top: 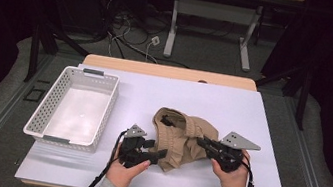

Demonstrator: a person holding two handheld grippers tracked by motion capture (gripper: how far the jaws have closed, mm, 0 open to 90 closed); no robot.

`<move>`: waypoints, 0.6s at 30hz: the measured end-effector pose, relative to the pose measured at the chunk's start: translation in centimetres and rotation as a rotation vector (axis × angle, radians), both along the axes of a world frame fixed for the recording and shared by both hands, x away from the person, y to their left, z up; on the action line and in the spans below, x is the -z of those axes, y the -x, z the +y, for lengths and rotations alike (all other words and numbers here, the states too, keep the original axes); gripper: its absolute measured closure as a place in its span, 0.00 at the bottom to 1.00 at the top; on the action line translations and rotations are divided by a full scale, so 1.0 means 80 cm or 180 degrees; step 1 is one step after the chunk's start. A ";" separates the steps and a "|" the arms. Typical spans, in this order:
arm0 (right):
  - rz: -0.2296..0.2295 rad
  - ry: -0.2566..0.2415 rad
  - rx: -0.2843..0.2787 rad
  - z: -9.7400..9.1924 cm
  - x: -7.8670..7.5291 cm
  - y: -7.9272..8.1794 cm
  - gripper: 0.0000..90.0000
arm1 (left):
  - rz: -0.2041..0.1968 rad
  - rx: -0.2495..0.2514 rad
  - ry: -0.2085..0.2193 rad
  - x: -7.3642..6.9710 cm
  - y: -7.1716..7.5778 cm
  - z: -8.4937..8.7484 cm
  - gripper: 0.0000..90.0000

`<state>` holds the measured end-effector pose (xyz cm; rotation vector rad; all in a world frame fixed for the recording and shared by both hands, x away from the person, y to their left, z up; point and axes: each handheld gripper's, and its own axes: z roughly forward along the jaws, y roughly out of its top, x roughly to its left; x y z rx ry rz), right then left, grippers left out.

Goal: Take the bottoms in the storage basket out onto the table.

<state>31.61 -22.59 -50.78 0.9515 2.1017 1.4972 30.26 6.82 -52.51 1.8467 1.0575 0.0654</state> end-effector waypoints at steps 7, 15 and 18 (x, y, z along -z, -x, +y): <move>0.0014 -0.0007 -0.0007 0.001 0.001 0.000 0.93 | 0.0018 0.0058 -0.0035 0.001 0.004 -0.008 0.55; 0.0017 0.0012 -0.0026 0.003 0.002 0.001 0.93 | 0.0008 0.0053 -0.0155 0.006 0.003 -0.017 0.68; 0.0016 0.0015 -0.0023 0.003 0.002 0.001 0.93 | 0.0009 0.0093 -0.0139 0.007 0.002 -0.017 0.76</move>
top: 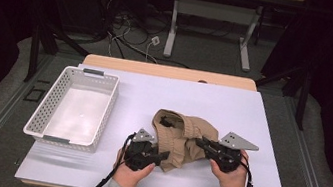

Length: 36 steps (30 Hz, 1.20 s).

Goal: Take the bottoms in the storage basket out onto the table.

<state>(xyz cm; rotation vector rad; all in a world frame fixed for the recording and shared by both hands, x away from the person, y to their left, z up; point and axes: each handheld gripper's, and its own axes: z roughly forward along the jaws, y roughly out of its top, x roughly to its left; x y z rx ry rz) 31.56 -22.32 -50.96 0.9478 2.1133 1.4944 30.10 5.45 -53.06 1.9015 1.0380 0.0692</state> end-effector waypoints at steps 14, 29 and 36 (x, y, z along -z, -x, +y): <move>-0.0040 -0.0046 0.0039 -0.008 -0.006 0.000 0.94 | -0.0020 0.0195 0.0154 -0.030 0.005 0.007 0.89; -0.0121 -0.0268 0.0213 -0.039 -0.028 -0.002 0.96 | -0.0151 0.0074 0.0360 -0.074 0.001 0.043 0.90; -0.0123 -0.0348 0.0340 -0.057 -0.034 -0.005 0.97 | -0.0143 -0.0065 0.0371 -0.083 -0.007 0.061 0.90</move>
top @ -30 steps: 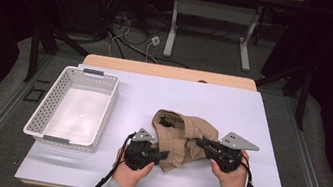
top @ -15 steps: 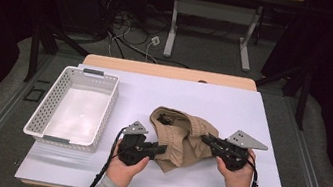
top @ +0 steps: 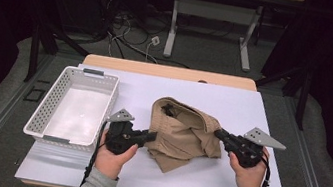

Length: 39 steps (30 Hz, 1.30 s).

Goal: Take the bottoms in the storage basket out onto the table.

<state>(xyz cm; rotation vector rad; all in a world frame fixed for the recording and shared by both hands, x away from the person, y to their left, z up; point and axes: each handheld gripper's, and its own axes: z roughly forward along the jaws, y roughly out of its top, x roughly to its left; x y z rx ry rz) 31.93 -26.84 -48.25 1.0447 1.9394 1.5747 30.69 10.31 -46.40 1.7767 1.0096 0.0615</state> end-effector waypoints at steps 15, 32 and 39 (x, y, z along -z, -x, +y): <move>0.0020 -0.0152 0.0396 -0.055 -0.005 -0.005 0.98 | -0.0134 -0.0557 -0.0101 -0.023 -0.030 0.041 0.94; 0.0450 -0.0035 0.0588 -0.083 0.031 -0.028 0.98 | -0.0045 -0.0654 -0.0581 0.009 -0.095 0.003 0.94; 0.0673 0.0015 0.0603 -0.085 0.051 -0.040 0.98 | 0.0120 -0.0656 -0.0629 0.032 -0.118 -0.006 0.94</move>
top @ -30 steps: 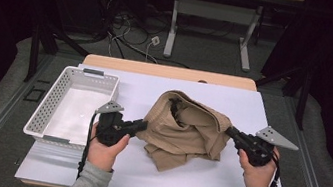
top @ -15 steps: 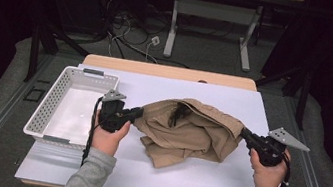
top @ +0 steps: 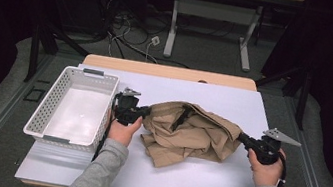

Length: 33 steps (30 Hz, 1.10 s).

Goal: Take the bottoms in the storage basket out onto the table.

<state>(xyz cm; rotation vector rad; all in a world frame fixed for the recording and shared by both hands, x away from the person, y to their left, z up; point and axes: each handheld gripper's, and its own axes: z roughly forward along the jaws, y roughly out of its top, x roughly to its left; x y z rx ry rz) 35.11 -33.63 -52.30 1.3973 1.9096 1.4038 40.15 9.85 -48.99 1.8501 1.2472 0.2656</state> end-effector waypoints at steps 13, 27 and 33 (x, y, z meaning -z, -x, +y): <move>0.0109 -0.0107 -0.0013 0.002 0.012 -0.004 0.95 | 0.0212 -0.0030 0.0261 0.027 -0.012 0.004 0.93; -0.0078 0.0001 -0.0028 0.003 0.006 0.000 0.65 | 0.0148 -0.0004 0.0249 0.015 -0.004 0.005 0.93; -0.0203 0.0179 0.0026 0.006 0.004 0.000 0.53 | 0.0142 -0.0015 0.0254 0.014 -0.007 0.004 0.93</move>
